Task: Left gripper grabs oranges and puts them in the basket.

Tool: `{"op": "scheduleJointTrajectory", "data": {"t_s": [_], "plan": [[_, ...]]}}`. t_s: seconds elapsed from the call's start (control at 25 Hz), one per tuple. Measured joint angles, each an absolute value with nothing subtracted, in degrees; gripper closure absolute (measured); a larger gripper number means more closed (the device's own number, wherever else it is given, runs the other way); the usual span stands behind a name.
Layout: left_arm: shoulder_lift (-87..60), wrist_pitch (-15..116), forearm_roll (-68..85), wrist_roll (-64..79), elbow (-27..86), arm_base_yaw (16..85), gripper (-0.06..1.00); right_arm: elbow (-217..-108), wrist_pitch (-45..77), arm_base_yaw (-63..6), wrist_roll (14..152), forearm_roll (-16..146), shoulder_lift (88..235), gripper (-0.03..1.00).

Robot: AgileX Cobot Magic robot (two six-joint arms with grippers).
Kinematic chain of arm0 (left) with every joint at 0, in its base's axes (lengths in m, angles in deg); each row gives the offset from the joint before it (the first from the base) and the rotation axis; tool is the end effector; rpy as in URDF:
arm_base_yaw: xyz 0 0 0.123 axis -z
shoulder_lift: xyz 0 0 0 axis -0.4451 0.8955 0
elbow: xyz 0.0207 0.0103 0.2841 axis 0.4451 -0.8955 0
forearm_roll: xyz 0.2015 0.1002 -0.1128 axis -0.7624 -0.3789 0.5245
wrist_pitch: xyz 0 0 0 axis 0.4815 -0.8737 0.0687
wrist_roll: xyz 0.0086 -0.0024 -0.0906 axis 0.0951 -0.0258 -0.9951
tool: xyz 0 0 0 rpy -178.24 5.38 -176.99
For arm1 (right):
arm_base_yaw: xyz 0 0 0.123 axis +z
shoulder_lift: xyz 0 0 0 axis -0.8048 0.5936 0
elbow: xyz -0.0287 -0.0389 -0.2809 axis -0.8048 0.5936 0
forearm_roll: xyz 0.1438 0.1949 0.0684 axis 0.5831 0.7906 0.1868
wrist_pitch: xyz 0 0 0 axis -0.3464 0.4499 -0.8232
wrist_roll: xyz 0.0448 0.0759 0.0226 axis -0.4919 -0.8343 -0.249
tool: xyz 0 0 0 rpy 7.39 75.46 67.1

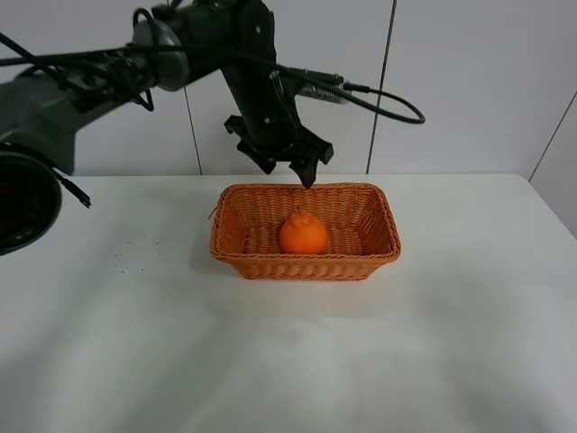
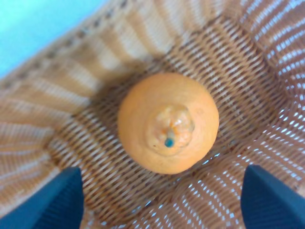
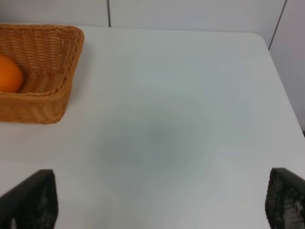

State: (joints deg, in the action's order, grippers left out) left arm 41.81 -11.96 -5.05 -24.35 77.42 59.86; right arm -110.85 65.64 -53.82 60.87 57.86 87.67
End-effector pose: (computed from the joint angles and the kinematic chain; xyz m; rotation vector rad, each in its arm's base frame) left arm 0.4157 -0.2736 0.2781 0.8072 2.5426 -0.1707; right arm -0.0044 0.0013 0.2798 -0.0097 2.0051 0.0083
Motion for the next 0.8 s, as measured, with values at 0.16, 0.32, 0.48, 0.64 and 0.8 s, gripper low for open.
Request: {"op": "scheduleJointTrajectory", "data": {"t_s": [0.16,0.32,0.48,0.64,0.8], "plan": [[40.18,-12.47,-5.53,-24.30,77.70,58.54,0.15,-110.85,65.64,-53.82,60.87,57.86,87.67,0.27],[40.46,-12.51,-6.32,-24.30,77.00,53.88,0.15,-110.85,65.64,-53.82,60.87,57.86,87.67,0.27],[40.32,-12.00,-7.54,-24.30,75.79,46.60,0.15,-110.85,65.64,-53.82,60.87,57.86,87.67,0.27],[40.32,-11.71,-7.70,-24.30,75.63,38.38,0.15,-110.85,65.64,-53.82,60.87,57.86,87.67,0.27],[40.32,-11.71,-8.09,-24.77,75.61,31.37,0.15,-110.85,65.64,-53.82,60.87,57.86,87.67,0.27]]}}
